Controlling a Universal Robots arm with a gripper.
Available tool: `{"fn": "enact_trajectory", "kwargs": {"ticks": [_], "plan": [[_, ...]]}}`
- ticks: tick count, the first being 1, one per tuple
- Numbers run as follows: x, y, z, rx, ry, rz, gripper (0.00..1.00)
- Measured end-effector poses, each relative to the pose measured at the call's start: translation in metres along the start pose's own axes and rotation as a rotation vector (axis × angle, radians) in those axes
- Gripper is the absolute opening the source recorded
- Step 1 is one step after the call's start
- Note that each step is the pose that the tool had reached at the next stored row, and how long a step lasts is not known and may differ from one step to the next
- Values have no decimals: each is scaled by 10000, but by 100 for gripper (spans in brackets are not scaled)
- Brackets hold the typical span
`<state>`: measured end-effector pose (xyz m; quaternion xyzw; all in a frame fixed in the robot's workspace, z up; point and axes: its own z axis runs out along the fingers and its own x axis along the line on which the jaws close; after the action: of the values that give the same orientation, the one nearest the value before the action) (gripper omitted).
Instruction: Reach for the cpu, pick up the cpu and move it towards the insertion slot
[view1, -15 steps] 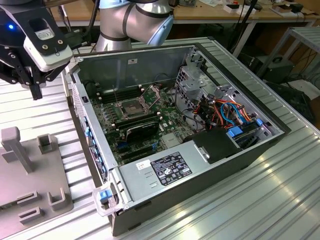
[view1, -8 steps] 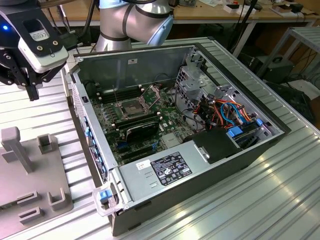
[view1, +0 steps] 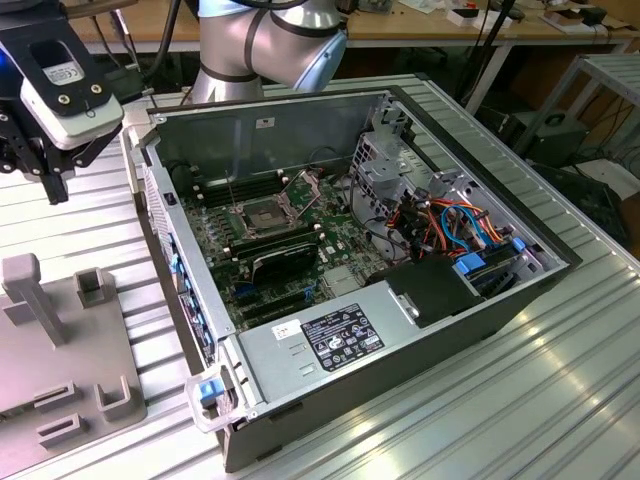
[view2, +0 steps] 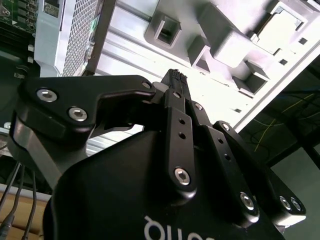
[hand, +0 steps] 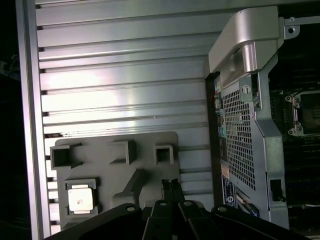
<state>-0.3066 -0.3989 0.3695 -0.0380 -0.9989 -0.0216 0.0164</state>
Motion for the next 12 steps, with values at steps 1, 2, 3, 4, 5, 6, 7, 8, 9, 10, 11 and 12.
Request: {"fn": "enact_trajectory", "kwargs": {"ticks": [1, 2, 3, 4, 5, 6, 7, 8, 9, 10, 11, 12], "plan": [[9, -1, 2, 0, -1, 0, 11], [19, -2, 3, 0, 0, 0, 11], [34, -3, 6, 0, -1, 0, 11], [44, -4, 8, 0, 0, 0, 11], [53, -5, 9, 0, -1, 0, 11], [66, -6, 11, 0, 0, 0, 11], [74, -6, 13, 0, 0, 0, 11], [85, -7, 14, 0, 0, 0, 11], [95, -8, 16, 0, 0, 0, 11], [107, -9, 18, 0, 0, -1, 11], [116, -10, 20, 0, 0, 0, 11], [127, -11, 21, 1, 0, -1, 11]]}}
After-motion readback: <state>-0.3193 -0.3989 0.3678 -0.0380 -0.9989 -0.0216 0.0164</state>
